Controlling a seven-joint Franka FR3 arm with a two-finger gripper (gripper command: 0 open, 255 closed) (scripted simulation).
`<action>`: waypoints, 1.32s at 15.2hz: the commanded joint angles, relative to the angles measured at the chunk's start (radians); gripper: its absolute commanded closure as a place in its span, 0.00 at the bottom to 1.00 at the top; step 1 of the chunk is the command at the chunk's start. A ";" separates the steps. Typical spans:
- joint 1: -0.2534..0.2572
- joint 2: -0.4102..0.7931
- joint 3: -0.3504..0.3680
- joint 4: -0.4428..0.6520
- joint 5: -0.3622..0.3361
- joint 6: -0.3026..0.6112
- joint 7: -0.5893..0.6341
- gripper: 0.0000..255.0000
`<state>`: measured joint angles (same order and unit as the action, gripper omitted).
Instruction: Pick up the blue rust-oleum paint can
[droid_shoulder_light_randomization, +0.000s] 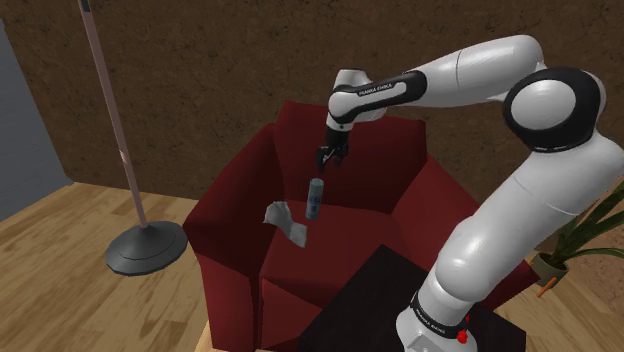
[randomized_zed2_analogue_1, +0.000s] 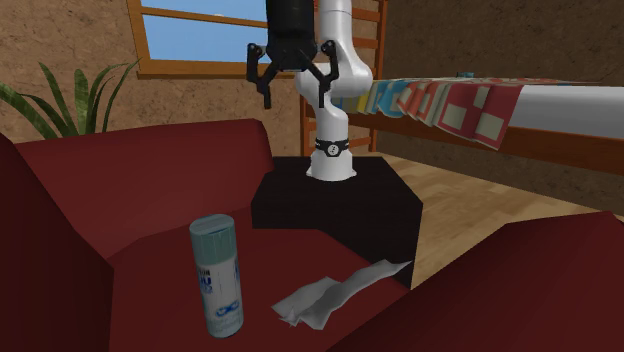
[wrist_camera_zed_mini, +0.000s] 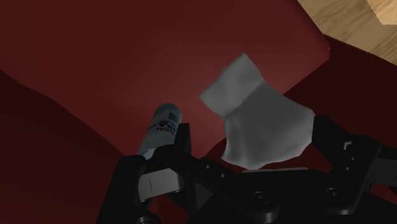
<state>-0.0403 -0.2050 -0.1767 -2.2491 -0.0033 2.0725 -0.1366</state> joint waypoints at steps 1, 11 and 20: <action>-0.006 0.077 -0.015 0.044 0.011 0.032 -0.021 0.00; -0.058 0.455 -0.055 0.298 0.101 0.131 -0.123 0.00; -0.118 0.715 -0.047 0.521 0.160 0.154 -0.170 0.00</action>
<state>-0.1564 0.4969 -0.2255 -1.7342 0.1535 2.2185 -0.3051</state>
